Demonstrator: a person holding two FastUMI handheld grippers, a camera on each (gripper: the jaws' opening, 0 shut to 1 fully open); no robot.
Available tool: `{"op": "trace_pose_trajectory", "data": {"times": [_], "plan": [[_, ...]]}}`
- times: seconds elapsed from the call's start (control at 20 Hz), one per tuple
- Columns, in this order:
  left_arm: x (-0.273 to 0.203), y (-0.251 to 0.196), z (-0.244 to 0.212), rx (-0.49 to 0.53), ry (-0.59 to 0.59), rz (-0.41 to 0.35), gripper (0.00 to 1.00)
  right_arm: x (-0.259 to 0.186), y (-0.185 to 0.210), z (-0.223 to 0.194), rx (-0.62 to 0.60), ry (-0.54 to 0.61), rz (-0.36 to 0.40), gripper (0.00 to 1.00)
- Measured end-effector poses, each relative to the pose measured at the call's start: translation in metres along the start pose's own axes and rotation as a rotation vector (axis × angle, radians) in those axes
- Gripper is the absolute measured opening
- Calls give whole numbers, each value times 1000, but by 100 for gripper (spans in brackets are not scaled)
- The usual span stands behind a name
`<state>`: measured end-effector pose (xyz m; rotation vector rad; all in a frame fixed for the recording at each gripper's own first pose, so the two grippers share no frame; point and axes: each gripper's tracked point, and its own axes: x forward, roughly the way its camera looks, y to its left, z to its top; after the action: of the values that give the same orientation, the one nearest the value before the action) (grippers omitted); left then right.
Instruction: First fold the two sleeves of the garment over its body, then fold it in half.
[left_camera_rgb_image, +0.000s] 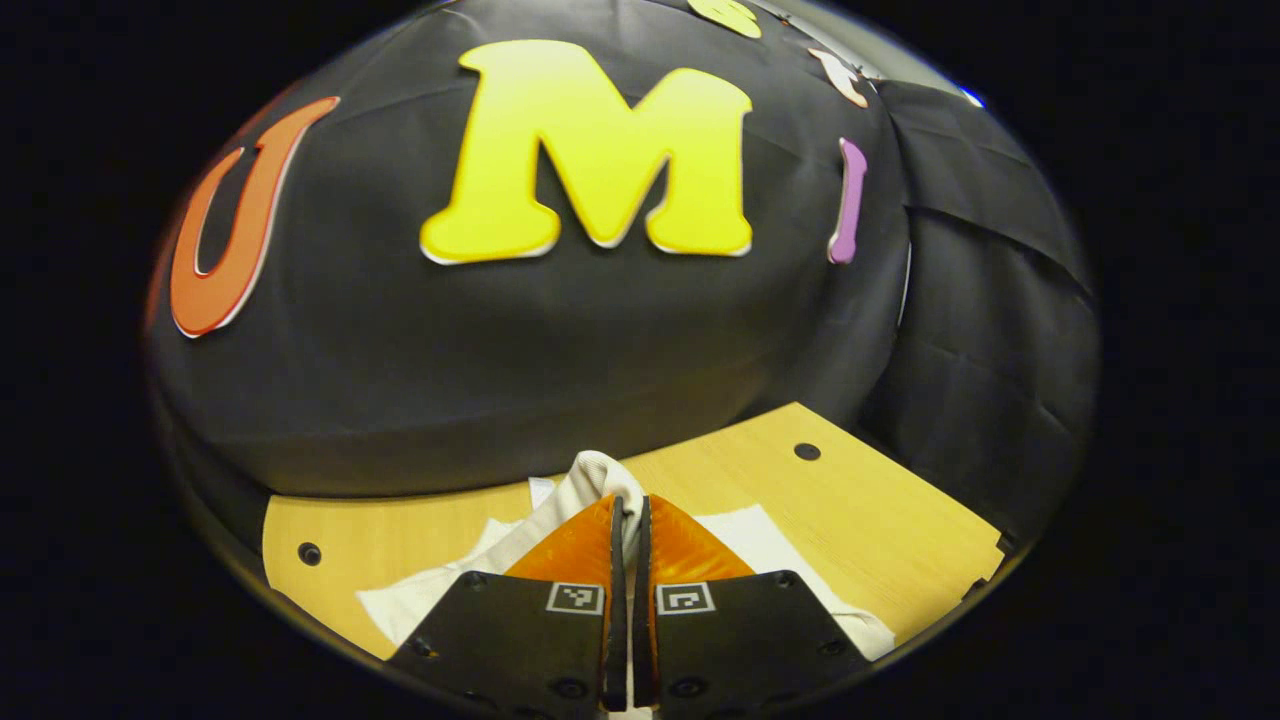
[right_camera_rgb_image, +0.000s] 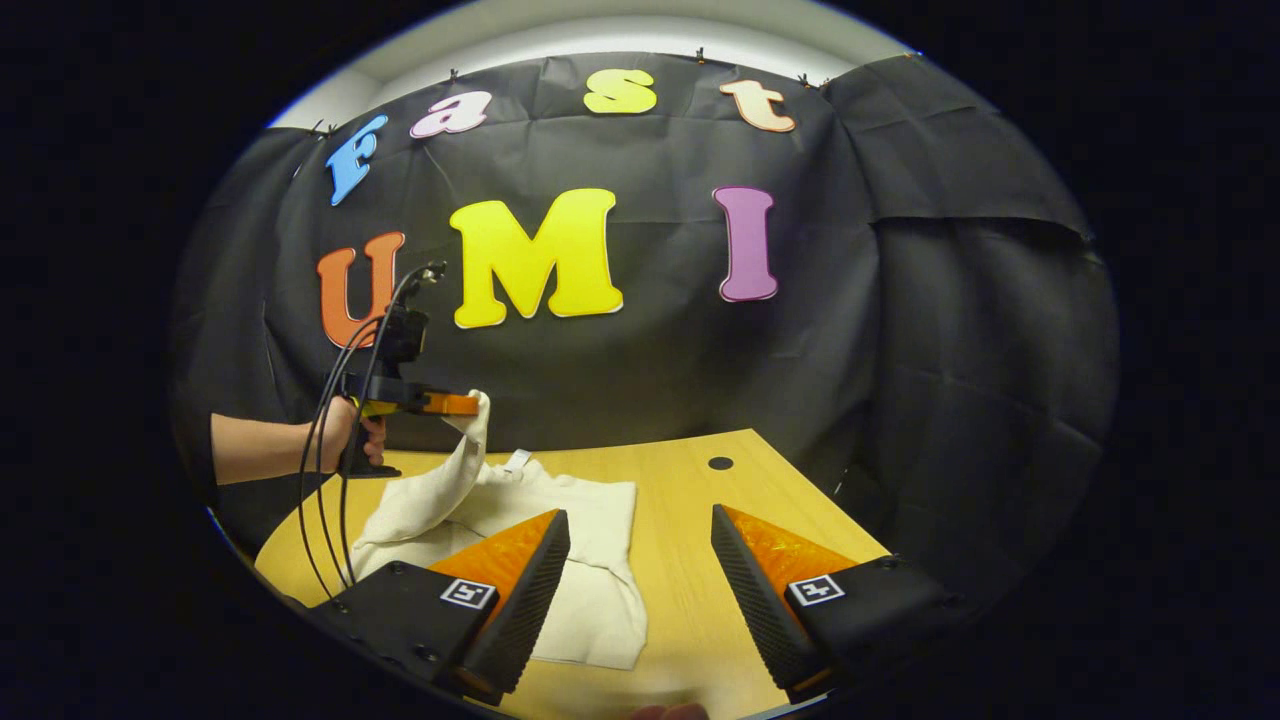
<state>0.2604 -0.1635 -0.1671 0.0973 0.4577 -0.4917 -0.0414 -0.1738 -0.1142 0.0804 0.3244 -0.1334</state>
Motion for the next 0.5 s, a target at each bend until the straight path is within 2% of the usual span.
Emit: {"op": "trace_pose_trajectory", "data": {"times": [0.15, 0.3, 0.5], "plan": [[29, -45, -61, 66, 110, -13, 6, -5, -21, -7, -4, 20, -31, 90], [50, -80, -102, 73, 163, -24, 9, -11, -37, -12, -6, 41, -56, 90], [61, -109, -111, 28, 142, -51, 18, -15, -50, -16, -15, 58, -78, 89]]}}
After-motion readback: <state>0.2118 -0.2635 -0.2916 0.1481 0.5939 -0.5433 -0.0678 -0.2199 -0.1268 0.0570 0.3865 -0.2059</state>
